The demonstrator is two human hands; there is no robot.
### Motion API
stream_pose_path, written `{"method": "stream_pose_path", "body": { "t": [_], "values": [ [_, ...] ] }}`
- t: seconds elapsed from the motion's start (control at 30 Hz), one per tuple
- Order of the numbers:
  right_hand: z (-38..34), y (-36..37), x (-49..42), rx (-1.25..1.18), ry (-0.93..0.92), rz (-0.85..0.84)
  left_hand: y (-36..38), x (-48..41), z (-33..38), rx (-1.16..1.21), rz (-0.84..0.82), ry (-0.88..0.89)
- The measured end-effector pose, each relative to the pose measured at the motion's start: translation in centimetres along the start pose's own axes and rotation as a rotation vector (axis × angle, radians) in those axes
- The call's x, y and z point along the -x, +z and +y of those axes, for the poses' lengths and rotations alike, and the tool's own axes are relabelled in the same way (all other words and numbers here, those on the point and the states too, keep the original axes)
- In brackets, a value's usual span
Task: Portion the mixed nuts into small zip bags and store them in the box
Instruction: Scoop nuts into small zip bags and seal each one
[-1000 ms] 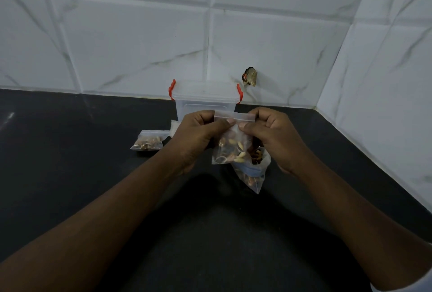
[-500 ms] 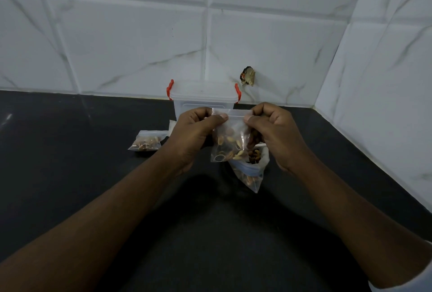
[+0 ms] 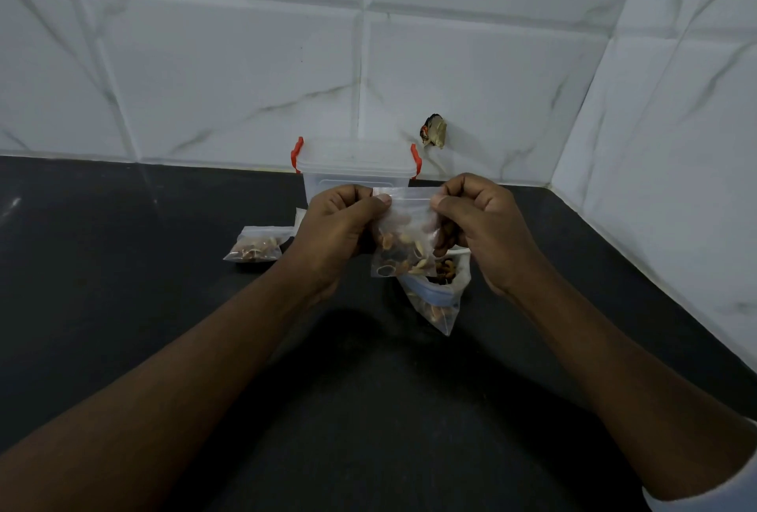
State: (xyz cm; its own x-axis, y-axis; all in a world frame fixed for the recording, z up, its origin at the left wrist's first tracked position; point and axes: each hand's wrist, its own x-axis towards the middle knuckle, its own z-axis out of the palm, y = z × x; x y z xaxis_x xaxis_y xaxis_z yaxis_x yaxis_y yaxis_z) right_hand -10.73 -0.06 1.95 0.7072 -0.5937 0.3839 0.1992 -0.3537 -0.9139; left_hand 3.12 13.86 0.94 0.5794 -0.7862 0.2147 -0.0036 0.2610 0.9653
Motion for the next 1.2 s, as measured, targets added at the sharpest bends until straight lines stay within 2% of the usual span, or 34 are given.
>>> {"method": "stream_pose_path", "body": {
  "t": [0.13,0.4,0.7,0.87,1.07,1.2],
  "values": [
    [0.09,0.06,0.04,0.002,0.026,-0.049,-0.26,-0.10,-0.10,0.001,0.010,0.033],
    [0.63,0.19,0.08,0.170,-0.067,-0.048,-0.11,-0.02,-0.28,-0.011,-0.058,0.014],
    [0.47,0.38,0.32,0.202,-0.153,-0.107,-0.09,-0.11,-0.58,-0.090,-0.076,0.034],
    [0.67,0.53,0.15,0.175,-0.129,-0.073,0.11,-0.11,-0.45,-0.093,-0.072,0.054],
    [0.62,0.37,0.14,0.153,-0.083,-0.019,-0.07,-0.35,-0.48,-0.041,-0.051,-0.016],
    [0.29,0.19,0.20,0.094,-0.051,-0.073,-0.12,-0.21,-0.28,-0.031,-0.044,0.003]
  ]
}}
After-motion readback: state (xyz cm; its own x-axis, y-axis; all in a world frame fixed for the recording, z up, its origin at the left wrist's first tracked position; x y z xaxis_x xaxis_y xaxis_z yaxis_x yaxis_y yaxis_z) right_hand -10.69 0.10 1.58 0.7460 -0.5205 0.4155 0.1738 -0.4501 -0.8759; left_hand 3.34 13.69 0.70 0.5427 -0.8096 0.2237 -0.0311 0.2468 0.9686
